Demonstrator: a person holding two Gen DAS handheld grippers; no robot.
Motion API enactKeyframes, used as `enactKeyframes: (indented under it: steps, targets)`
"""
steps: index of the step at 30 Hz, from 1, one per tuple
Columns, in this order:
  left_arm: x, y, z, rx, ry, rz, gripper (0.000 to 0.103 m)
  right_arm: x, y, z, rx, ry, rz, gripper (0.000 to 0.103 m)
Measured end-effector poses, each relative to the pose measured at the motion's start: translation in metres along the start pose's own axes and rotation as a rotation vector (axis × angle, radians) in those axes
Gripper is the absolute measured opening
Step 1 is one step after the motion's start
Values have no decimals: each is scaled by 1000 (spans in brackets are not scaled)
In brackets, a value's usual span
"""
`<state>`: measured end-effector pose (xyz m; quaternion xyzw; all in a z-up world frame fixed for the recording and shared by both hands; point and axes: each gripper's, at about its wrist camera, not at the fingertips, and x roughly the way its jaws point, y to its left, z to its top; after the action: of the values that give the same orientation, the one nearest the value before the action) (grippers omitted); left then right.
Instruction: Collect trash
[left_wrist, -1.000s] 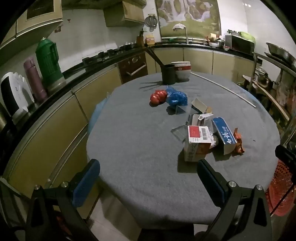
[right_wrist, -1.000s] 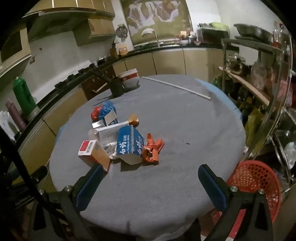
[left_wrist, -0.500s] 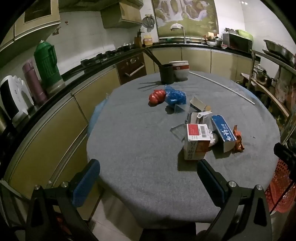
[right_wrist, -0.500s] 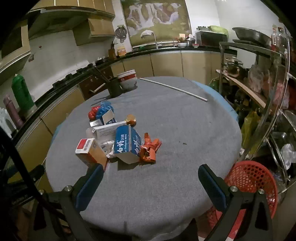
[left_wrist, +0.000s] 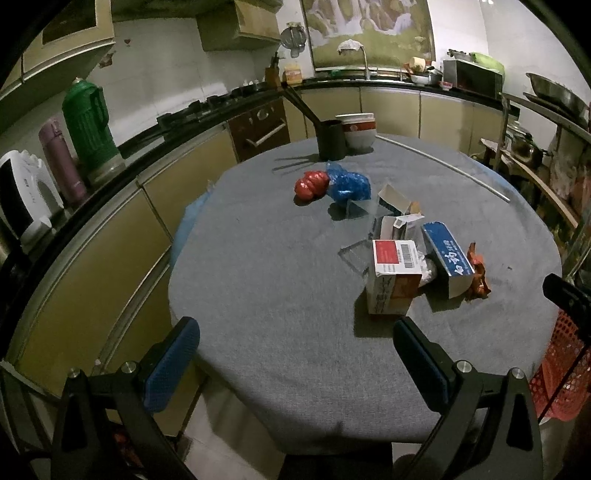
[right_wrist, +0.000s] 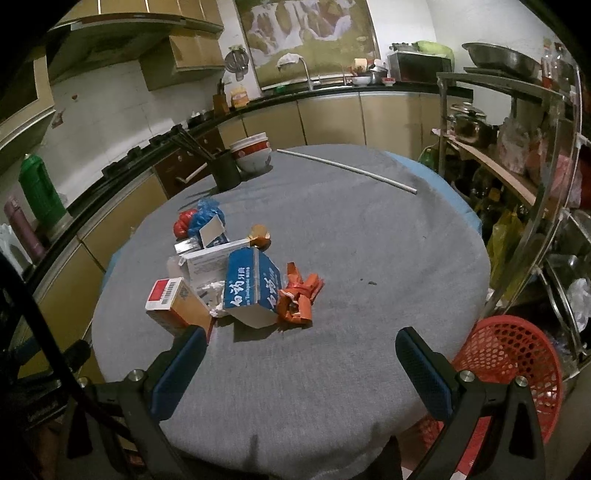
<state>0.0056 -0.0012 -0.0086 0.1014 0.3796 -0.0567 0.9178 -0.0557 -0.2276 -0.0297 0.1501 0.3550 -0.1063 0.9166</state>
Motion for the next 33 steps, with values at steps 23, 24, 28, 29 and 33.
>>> enactKeyframes:
  steps: [23, 24, 28, 29, 33]
  targets:
    - [81, -29, 58, -63, 144, -299, 103, 115, -53, 28, 279, 177, 243, 59]
    - [84, -32, 59, -59, 150, -299, 103, 121, -53, 30, 291, 190, 250, 59]
    - [97, -43, 59, -37, 185, -310, 103, 138, -49, 34, 298, 232, 266, 59]
    - [99, -44, 59, -37, 191, -309, 103, 142, -48, 34, 298, 236, 268, 59]
    - [111, -46, 55, -30, 233, -325, 80, 161, -41, 34, 292, 272, 246, 59]
